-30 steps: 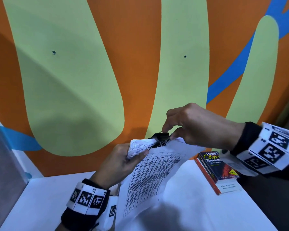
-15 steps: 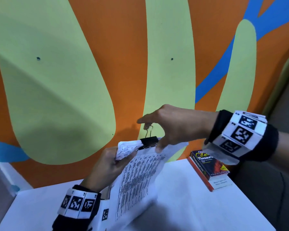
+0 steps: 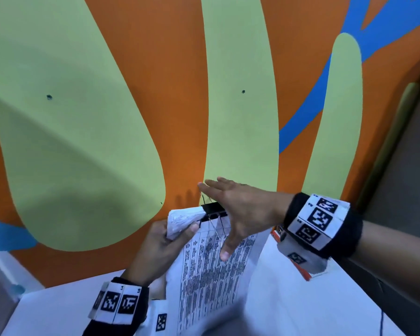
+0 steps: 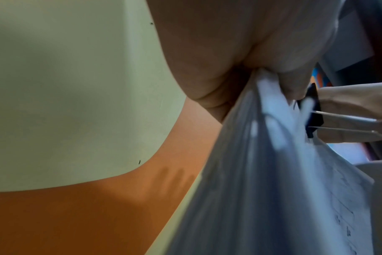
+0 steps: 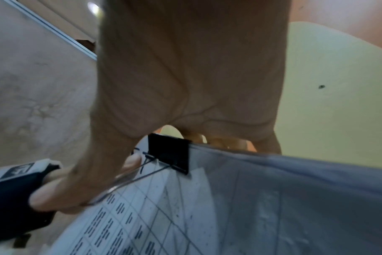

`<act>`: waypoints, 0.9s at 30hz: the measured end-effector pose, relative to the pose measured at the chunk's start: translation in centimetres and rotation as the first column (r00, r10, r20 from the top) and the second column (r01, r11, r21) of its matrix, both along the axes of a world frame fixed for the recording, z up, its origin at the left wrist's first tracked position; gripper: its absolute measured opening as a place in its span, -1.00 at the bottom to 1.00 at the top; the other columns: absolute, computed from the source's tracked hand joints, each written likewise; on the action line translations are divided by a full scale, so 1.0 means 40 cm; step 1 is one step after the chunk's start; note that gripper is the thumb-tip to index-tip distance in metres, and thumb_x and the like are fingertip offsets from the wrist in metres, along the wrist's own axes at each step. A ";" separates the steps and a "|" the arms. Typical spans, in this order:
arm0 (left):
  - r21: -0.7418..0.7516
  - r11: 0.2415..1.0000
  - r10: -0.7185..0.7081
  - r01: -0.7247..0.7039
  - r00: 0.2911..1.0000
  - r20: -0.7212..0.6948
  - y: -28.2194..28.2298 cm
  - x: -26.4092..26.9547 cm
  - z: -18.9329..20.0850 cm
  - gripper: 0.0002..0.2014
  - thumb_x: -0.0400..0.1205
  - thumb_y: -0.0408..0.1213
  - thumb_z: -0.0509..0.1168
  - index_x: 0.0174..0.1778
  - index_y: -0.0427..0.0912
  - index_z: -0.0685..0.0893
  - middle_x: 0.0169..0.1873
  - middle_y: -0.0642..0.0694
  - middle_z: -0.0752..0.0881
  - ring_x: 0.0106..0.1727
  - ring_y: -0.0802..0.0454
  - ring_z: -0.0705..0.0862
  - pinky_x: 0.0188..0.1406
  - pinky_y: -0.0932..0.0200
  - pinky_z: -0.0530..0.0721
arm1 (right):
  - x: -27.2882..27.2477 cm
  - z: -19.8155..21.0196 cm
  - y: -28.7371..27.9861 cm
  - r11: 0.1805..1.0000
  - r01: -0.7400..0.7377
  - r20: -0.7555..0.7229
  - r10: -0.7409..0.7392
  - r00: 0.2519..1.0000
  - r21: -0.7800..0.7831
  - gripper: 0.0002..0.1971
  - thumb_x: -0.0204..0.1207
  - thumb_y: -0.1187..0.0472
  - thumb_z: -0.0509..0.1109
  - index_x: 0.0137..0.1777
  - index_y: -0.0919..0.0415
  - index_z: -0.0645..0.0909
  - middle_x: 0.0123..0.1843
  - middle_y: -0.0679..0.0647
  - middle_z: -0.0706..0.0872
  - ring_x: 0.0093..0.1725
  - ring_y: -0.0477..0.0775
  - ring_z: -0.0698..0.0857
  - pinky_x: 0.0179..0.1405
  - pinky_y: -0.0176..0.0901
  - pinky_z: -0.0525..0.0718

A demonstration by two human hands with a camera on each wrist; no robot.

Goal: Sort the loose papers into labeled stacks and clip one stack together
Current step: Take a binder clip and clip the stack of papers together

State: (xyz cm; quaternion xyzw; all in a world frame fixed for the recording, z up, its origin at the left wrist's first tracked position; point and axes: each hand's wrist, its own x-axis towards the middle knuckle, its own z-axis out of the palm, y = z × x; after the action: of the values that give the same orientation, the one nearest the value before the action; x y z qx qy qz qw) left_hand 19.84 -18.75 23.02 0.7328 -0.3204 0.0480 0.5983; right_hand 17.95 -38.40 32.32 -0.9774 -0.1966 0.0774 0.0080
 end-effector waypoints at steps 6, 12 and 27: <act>0.025 0.999 -0.036 0.035 0.999 0.025 -0.002 0.007 -0.002 -0.68 0.52 0.18 0.30 -0.03 0.04 0.74 -0.36 -0.32 0.71 -0.29 -0.01 0.60 -0.37 -0.02 0.60 | 0.008 -0.006 0.014 0.998 0.011 0.176 -0.021 0.984 0.057 -0.64 0.12 -0.21 0.63 -0.17 -0.11 0.67 0.61 0.09 0.35 0.52 0.20 0.40 0.39 0.39 0.37; 0.039 0.999 0.023 -0.025 0.997 0.069 0.018 0.022 -0.008 -0.70 0.54 0.19 0.30 -0.04 0.09 0.74 -0.34 -0.05 0.65 -0.29 0.08 0.58 -0.28 0.20 0.52 | 0.002 0.005 -0.017 0.993 0.059 0.154 -0.074 0.985 0.099 -0.70 0.28 0.06 0.60 -0.37 0.10 0.49 -0.50 -0.04 0.50 -0.52 -0.06 0.43 -0.54 -0.17 0.31; -0.245 0.915 0.309 -0.320 0.947 -0.085 0.036 -0.041 0.032 -0.87 0.53 -0.25 0.42 -0.21 0.11 0.81 -0.35 0.30 0.80 -0.29 0.36 0.73 -0.28 0.44 0.64 | -0.085 -0.146 -0.024 0.198 -0.133 0.221 -0.539 0.813 0.971 -0.83 0.45 0.41 0.48 -0.09 0.14 0.60 -0.23 -0.10 0.70 -0.31 -0.36 0.62 -0.29 -0.53 0.51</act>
State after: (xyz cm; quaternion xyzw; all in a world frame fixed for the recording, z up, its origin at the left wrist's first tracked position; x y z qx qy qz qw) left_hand 18.22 -17.31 24.30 0.6923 -0.1760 0.1680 0.6794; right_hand 14.54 -39.37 26.49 -0.7517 -0.0557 -0.3322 0.5670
